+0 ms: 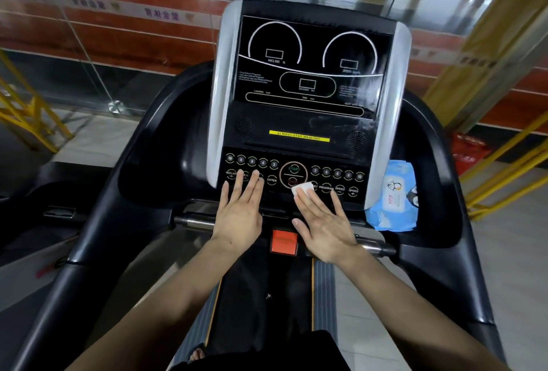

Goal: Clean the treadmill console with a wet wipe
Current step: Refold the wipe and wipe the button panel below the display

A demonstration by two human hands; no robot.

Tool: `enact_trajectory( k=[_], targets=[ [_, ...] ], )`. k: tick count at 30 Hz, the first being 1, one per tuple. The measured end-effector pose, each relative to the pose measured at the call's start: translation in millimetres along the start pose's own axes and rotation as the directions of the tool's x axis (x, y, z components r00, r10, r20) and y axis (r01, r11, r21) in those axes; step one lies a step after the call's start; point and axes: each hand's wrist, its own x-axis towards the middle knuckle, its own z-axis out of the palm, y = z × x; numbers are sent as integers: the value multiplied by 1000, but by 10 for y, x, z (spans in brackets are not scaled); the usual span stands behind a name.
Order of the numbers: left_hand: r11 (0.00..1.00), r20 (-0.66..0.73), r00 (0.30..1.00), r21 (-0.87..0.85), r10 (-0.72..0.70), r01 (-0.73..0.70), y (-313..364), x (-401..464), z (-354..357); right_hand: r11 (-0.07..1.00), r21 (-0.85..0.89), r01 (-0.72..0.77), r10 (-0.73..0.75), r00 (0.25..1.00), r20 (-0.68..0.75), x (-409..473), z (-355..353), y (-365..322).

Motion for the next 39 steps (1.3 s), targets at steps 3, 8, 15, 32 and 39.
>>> enact_trajectory(
  k=[3, 8, 15, 32, 39],
  targets=[
    [1000, 5, 1000, 2, 19, -19, 216, 63, 14, 999, -25, -30, 28, 999, -43, -180, 88, 262],
    [999, 12, 999, -15, 50, -50, 504, 128, 45, 998, -45, -52, 49, 996, -79, -385, 182, 676],
    [997, 36, 996, 19, 80, -80, 806, 141, 80, 985, -119, -128, 124, 991, -41, -595, 171, 1083],
    [994, 4, 995, 32, 101, -101, 1031, 78, 34, 998, 52, -34, 49, 946, -319, -443, 191, 1253],
    [995, -2, 995, -40, 96, -96, 1133, -32, 76, 907, 412, -86, 234, 917, -323, -640, 217, 1014]
  ],
)
